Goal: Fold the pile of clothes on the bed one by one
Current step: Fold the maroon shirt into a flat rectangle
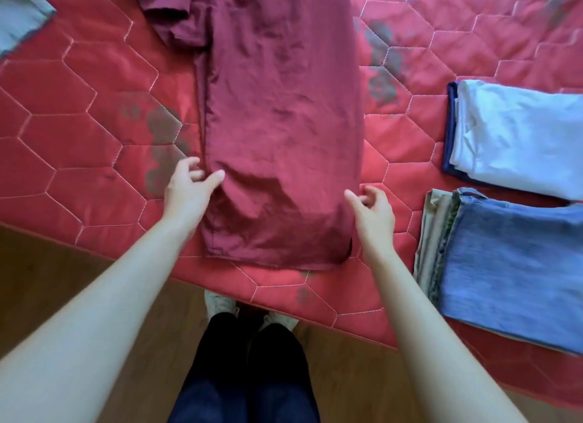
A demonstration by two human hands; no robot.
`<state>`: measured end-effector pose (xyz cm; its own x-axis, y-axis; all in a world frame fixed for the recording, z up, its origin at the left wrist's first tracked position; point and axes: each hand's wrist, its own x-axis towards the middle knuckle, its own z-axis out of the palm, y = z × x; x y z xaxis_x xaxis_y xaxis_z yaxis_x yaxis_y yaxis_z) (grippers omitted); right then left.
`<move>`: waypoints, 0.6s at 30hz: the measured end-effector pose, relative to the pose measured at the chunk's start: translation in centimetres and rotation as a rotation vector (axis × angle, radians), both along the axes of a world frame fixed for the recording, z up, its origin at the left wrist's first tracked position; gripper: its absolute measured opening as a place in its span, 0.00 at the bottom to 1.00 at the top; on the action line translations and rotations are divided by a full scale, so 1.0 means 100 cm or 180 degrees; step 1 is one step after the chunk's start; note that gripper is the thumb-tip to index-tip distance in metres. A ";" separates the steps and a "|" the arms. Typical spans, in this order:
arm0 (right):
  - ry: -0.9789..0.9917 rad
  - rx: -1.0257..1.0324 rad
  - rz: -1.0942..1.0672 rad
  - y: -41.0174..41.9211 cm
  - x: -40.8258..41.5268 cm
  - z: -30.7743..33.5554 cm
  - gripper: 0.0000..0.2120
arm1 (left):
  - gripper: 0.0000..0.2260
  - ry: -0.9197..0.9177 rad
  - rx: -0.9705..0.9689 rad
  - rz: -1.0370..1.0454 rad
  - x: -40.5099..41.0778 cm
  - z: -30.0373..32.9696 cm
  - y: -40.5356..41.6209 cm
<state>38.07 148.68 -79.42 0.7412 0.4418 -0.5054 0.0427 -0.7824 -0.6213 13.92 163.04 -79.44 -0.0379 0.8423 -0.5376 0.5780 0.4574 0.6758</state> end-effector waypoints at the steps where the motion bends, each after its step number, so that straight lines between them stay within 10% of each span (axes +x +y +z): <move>1: 0.0059 -0.0015 0.0105 0.013 0.002 -0.003 0.18 | 0.25 -0.0198 -0.0032 0.0101 0.009 -0.003 0.009; 9: 0.1264 0.0990 -0.0002 0.046 0.024 0.015 0.04 | 0.30 -0.1325 -0.0129 0.0216 0.026 0.003 0.039; 13: 0.1391 0.0417 0.0383 0.003 0.017 0.015 0.04 | 0.38 -0.0998 -0.0452 -0.0210 0.006 0.004 -0.004; 18: 0.1822 0.0172 0.0311 -0.045 0.002 0.031 0.04 | 0.12 -0.1113 -0.0795 -0.0029 -0.024 0.015 -0.047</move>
